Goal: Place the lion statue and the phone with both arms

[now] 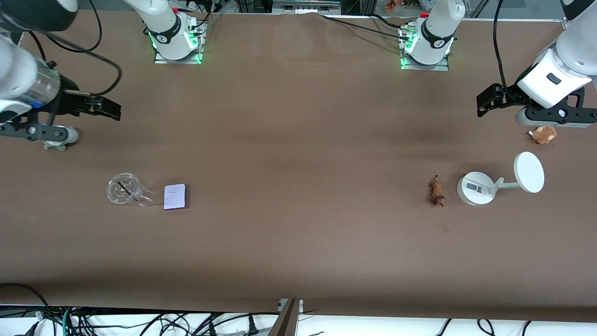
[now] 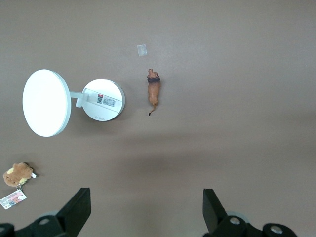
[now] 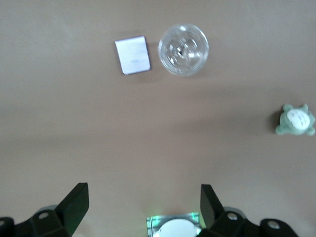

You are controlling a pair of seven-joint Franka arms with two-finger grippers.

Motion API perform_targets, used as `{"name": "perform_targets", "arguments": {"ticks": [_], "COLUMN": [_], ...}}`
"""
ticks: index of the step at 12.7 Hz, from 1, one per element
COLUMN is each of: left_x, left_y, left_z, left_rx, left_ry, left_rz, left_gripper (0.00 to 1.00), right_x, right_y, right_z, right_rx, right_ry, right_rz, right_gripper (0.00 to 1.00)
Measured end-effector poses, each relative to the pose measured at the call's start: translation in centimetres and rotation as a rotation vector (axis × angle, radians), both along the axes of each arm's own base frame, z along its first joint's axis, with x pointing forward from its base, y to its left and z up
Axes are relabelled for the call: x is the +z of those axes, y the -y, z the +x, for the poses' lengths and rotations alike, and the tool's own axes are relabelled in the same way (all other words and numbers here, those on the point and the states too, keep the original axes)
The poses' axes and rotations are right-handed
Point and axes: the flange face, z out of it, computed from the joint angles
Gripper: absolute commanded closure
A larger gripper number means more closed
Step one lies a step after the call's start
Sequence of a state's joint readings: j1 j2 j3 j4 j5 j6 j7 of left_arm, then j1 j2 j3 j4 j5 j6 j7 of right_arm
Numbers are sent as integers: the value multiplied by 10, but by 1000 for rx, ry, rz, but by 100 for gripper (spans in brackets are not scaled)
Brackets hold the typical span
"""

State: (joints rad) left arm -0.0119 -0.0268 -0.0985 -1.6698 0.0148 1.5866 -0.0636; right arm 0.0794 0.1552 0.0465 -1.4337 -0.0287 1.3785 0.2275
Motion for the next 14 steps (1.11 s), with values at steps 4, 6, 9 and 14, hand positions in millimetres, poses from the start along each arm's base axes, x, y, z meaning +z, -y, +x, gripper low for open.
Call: {"name": "perform_targets", "arguments": {"ticks": [4, 6, 9, 14], "left_x": [0, 0, 0, 0], "left_y": [0, 1, 8, 8], "left_z": [0, 0, 0, 0], "left_rx": [0, -1, -15, -15], "left_ry": [1, 1, 1, 1], "left_rz": [0, 0, 0, 0], "left_gripper": [0, 0, 0, 0], "right_x": [-6, -7, -7, 8], "right_y": [1, 3, 34, 66], "right_z": [-1, -4, -5, -35], "right_rx": [3, 43, 89, 69], "right_ry": [-23, -53, -72, 30], "right_rz": [6, 13, 31, 39], "right_gripper": [0, 0, 0, 0]}}
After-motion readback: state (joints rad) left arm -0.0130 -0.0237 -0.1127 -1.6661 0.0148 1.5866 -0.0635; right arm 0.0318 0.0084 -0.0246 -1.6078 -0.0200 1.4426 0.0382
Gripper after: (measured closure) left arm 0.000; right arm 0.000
